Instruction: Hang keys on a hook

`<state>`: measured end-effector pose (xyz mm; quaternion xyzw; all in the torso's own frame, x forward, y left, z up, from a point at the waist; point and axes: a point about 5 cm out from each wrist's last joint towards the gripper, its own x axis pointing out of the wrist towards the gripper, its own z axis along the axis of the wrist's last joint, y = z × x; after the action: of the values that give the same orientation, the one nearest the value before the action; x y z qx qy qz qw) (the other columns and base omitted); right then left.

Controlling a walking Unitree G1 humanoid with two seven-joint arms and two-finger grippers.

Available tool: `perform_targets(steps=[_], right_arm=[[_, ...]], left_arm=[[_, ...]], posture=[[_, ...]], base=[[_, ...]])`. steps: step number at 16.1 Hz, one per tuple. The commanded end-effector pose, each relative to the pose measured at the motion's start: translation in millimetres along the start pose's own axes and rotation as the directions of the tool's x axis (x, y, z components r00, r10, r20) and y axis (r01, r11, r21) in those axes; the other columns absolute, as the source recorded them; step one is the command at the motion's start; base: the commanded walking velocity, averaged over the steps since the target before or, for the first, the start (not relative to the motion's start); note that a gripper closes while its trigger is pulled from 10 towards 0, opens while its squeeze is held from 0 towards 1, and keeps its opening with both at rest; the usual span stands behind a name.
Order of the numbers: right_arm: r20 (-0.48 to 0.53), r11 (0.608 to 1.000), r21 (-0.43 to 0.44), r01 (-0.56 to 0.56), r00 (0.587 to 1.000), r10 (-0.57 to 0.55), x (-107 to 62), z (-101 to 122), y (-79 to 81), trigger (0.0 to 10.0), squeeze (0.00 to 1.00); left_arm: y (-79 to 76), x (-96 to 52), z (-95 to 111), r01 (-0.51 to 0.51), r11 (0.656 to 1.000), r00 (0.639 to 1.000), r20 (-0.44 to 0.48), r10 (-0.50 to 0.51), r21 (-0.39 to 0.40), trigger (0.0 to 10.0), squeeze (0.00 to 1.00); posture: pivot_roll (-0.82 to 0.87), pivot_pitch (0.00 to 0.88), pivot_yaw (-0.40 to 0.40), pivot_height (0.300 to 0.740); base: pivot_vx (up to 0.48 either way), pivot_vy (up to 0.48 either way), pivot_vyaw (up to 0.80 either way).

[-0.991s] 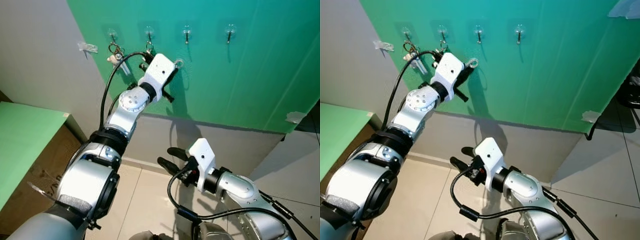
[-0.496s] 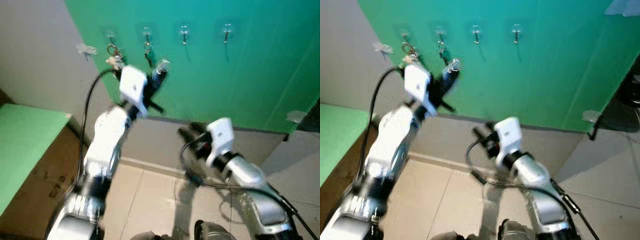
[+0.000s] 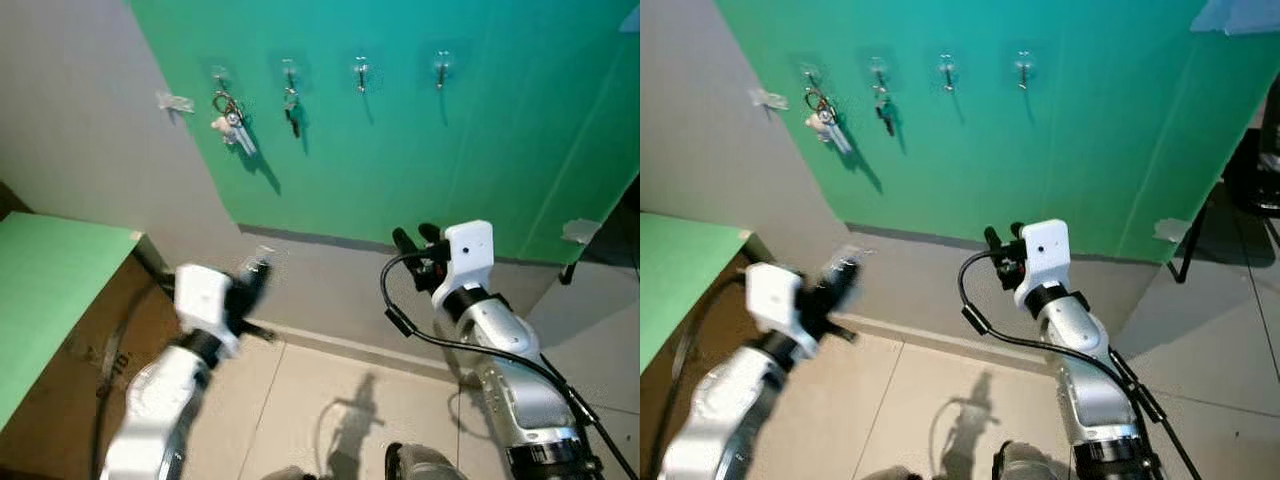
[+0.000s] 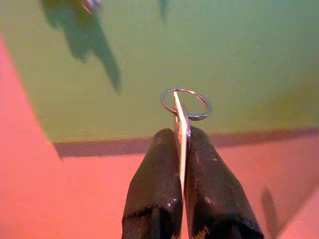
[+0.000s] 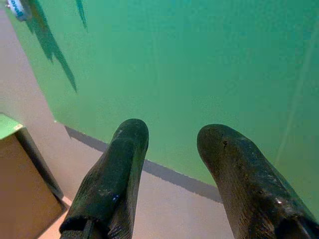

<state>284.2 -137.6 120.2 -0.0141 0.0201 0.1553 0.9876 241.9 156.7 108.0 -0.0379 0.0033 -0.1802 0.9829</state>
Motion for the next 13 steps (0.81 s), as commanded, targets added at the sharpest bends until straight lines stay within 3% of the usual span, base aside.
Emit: perform_targets(steps=[1,3,6,10,13], right_arm=[[-0.011,1.000,-0.012,-0.002,1.000,0.002,1.7,-2.1,-0.4,10.0,0.00],[-0.008,1.000,-0.016,0.001,1.000,-0.001,7.7,-0.8,-2.6,10.0,0.00],[0.004,1.000,-0.023,0.017,1.000,-0.017,8.0,-0.6,-2.1,10.0,0.00],[-0.004,1.000,-0.029,-0.006,1.000,0.006,5.8,-2.3,2.6,10.0,0.00],[-0.003,0.999,-0.035,-0.019,1.000,0.018,5.2,-3.2,6.4,10.0,0.00]], left_arm=[[3.6,7.2,12.8,-0.008,1.000,0.999,0.043,0.007,0.009,0.0,0.00],[2.0,20.5,29.2,0.006,0.999,0.996,0.093,-0.011,0.049,0.0,0.00],[5.6,28.9,32.9,0.008,0.998,0.996,0.093,-0.014,0.064,0.0,0.00],[2.4,37.4,37.8,0.023,0.997,0.994,0.106,-0.030,0.069,0.0,0.00],[-0.8,43.6,49.3,0.032,0.994,0.987,0.152,-0.047,0.101,0.0,0.00]], posture=[[-0.19,0.019,0.124,0.720],[-0.19,0.023,0.128,0.720],[-0.20,0.029,0.136,0.716],[-0.22,0.043,0.132,0.716],[-0.22,0.047,0.134,0.716]], base=[[0.000,0.000,-0.78],[0.000,0.000,-0.70],[0.000,0.000,-0.61],[0.000,0.000,0.00],[0.316,0.217,0.00]])
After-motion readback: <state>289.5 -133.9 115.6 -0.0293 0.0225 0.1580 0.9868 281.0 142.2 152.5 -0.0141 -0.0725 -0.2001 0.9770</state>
